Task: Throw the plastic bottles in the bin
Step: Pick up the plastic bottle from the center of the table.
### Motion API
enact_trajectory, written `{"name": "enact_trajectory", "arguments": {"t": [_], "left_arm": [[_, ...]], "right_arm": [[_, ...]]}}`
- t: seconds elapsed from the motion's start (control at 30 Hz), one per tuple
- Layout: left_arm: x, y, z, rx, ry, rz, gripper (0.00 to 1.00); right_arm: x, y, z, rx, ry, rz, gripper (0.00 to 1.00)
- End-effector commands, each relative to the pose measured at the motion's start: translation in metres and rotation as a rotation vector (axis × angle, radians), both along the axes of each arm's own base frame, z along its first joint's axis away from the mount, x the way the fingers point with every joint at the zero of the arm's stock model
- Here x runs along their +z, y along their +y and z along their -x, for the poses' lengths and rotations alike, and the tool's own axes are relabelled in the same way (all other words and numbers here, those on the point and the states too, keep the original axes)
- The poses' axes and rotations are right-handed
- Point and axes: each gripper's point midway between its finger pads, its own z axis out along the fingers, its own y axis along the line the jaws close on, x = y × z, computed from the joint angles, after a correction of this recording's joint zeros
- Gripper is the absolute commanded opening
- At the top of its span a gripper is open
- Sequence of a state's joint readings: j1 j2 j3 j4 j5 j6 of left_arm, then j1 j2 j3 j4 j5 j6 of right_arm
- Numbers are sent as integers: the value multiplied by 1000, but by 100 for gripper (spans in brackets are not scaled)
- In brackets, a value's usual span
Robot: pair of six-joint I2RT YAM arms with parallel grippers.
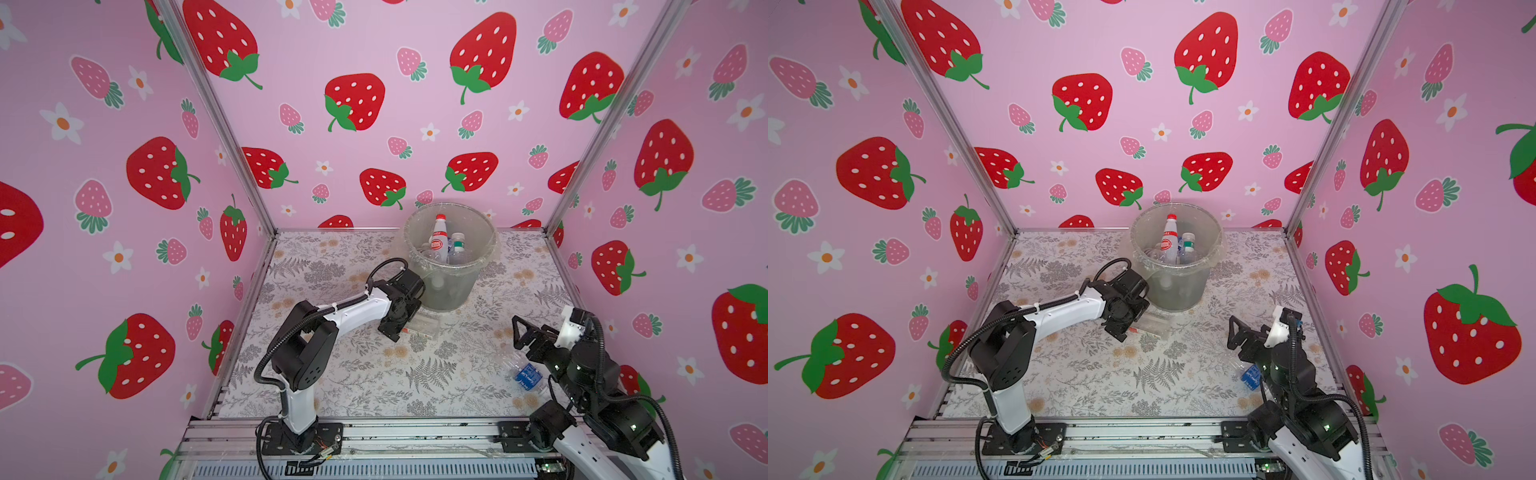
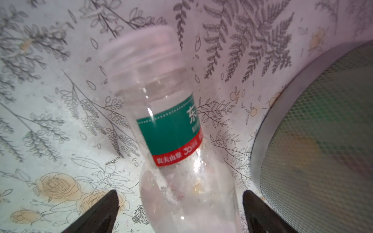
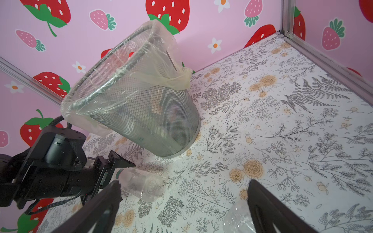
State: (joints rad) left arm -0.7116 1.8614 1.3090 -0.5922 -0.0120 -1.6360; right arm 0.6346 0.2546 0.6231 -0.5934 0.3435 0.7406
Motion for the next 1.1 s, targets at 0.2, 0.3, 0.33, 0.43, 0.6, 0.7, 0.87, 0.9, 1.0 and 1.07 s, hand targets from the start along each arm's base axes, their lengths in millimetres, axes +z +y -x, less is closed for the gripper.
{"name": "enact_trajectory", "arguments": {"t": [0.2,0.3,0.33,0.43,0.6,0.7,0.87,0.9,1.0,1.07], "left_arm": [[-10,-7,-2,61,43,8,90],[-12,-6,-2,67,47,7,83],[-13,-6,-2,69,49,9,80],[-13,-6,-3,66,42,9,73],[-12,-2,-1,63,45,-8,70],[-15,2,2,66,50,-7,68],[-18,9,7,75,51,1,66],[-19,10,9,78,51,10,66],[-23,11,12,85,47,48,63],[-25,12,15,91,45,63,62]], "right_arm": [[-5,-4,-1,-27,9,-4,99],[-5,-4,-1,-26,8,-3,99],[-4,-4,0,-27,8,-5,99],[-4,-6,0,-35,7,-5,99],[-4,-7,0,-41,6,-6,99],[-3,-7,0,-42,6,-8,99],[-3,-7,0,-43,7,-11,99],[-3,-8,0,-43,7,-11,99],[-3,-8,0,-45,6,-11,99],[-3,-8,0,-47,8,-9,99]]}}
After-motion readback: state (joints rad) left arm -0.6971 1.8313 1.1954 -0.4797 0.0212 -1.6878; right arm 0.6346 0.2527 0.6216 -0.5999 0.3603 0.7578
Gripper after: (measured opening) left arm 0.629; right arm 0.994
